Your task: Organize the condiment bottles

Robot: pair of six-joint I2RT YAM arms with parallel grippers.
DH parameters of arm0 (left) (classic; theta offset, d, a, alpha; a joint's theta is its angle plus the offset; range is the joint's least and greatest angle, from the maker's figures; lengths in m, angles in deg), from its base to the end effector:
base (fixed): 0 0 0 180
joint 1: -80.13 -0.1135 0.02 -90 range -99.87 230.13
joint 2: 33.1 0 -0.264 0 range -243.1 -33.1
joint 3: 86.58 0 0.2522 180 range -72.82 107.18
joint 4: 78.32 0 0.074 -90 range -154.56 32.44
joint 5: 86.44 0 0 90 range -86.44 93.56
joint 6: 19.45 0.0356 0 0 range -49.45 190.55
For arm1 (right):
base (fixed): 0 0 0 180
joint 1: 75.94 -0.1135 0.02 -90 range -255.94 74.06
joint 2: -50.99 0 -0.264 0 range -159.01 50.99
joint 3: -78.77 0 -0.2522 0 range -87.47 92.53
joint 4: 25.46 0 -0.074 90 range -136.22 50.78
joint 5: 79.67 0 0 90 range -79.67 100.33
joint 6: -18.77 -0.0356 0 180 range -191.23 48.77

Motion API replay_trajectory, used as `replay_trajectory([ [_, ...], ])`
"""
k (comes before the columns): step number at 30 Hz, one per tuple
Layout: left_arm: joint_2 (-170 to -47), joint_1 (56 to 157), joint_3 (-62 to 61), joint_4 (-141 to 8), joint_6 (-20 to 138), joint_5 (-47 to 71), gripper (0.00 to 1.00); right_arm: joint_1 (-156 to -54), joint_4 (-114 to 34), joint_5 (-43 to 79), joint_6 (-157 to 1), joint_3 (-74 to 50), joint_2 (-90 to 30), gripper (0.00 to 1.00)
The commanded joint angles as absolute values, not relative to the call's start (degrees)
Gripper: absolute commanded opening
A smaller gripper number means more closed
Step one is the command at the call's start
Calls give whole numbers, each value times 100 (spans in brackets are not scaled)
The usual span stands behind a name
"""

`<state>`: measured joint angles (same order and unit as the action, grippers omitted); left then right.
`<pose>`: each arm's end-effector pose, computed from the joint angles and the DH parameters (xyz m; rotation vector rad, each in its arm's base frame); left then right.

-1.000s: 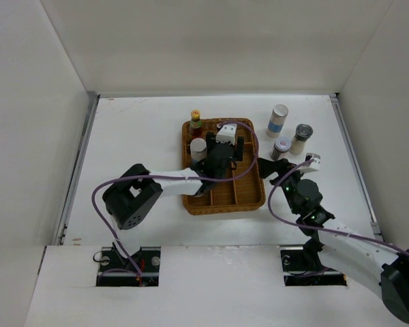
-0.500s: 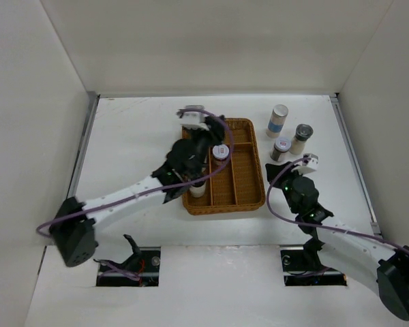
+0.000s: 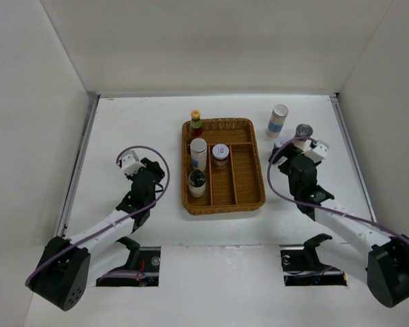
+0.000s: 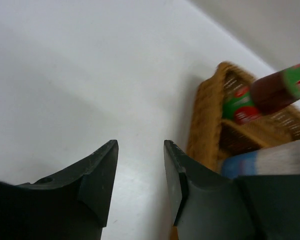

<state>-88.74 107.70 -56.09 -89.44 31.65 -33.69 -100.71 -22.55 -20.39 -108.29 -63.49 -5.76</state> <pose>0.1860 -0.0728 0.1994 -0.6178 1.6605 -0.2503 0.2021 0.0732 0.2231 0.5569 1.7324 0.2687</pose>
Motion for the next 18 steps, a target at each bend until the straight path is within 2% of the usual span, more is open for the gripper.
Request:
replay_trajectory([
  [1, -8961, 10593, -5980, -9723, 2519, -3054, 41, -9761, -2962, -2395, -10648, -5813, -806, 98],
  [8, -9084, 10558, -6359, -10603, 2563, -2782, 47, -9409, -3166, -2035, -10094, -4811, -2211, 100],
  [18, -9383, 10531, -6289, -10674, 2537, -2571, 50, -9013, -2718, -1702, -9865, -4204, -3566, 100],
])
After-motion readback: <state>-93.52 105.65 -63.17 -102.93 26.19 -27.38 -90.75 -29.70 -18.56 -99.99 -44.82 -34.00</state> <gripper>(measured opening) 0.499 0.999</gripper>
